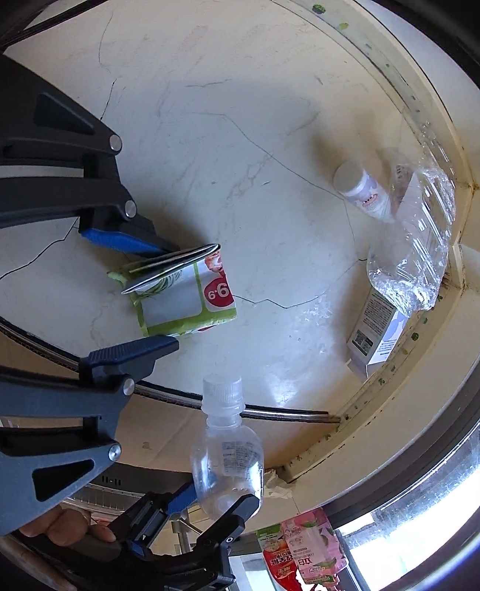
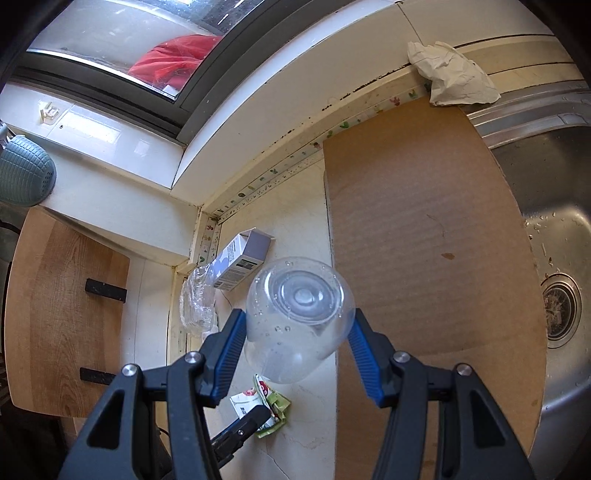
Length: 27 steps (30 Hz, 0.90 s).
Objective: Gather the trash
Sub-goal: 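Grasp the green-and-white snack packet with left tool while right tool grasps the clear plastic cup, then lower packet and cup over the floor bin and open both tools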
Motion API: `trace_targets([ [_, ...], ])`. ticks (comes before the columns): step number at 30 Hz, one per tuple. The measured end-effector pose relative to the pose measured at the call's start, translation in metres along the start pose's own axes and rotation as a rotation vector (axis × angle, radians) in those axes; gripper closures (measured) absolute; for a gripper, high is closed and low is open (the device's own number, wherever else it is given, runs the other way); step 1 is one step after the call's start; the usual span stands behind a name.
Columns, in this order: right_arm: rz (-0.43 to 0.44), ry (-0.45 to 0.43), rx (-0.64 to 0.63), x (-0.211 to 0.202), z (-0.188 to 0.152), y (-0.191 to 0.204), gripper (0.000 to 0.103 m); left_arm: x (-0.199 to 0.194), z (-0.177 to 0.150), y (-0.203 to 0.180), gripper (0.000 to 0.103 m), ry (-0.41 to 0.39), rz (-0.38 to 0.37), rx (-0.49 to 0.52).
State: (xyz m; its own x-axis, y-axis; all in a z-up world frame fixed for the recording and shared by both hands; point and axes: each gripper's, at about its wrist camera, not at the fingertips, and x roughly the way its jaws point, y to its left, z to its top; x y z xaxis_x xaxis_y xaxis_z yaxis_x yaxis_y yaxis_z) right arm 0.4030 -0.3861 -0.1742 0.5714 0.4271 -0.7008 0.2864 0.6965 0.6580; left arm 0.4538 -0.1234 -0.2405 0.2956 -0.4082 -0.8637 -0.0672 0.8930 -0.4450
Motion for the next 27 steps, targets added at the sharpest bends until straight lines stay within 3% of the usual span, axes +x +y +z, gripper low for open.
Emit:
trace_targets([
  [3, 0.010, 0.003, -0.007, -0.004, -0.002, 0.000, 0.047, -0.007, 0.000, -0.009, 0.081, -0.038, 0.012, 0.047],
  [6, 0.022, 0.000, -0.022, -0.011, -0.006, 0.002, 0.047, -0.016, -0.005, -0.016, 0.087, -0.053, 0.047, 0.087],
  [14, 0.052, -0.015, -0.081, -0.052, -0.036, 0.018, 0.047, -0.081, -0.041, -0.012, 0.089, -0.101, 0.010, 0.109],
  [21, 0.063, -0.059, -0.137, -0.117, -0.090, 0.033, 0.047, -0.174, -0.114, 0.007, 0.089, -0.176, -0.015, 0.173],
  [27, 0.062, -0.022, -0.229, -0.160, -0.171, 0.050, 0.047, -0.241, -0.200, 0.044, 0.089, -0.240, -0.011, 0.180],
])
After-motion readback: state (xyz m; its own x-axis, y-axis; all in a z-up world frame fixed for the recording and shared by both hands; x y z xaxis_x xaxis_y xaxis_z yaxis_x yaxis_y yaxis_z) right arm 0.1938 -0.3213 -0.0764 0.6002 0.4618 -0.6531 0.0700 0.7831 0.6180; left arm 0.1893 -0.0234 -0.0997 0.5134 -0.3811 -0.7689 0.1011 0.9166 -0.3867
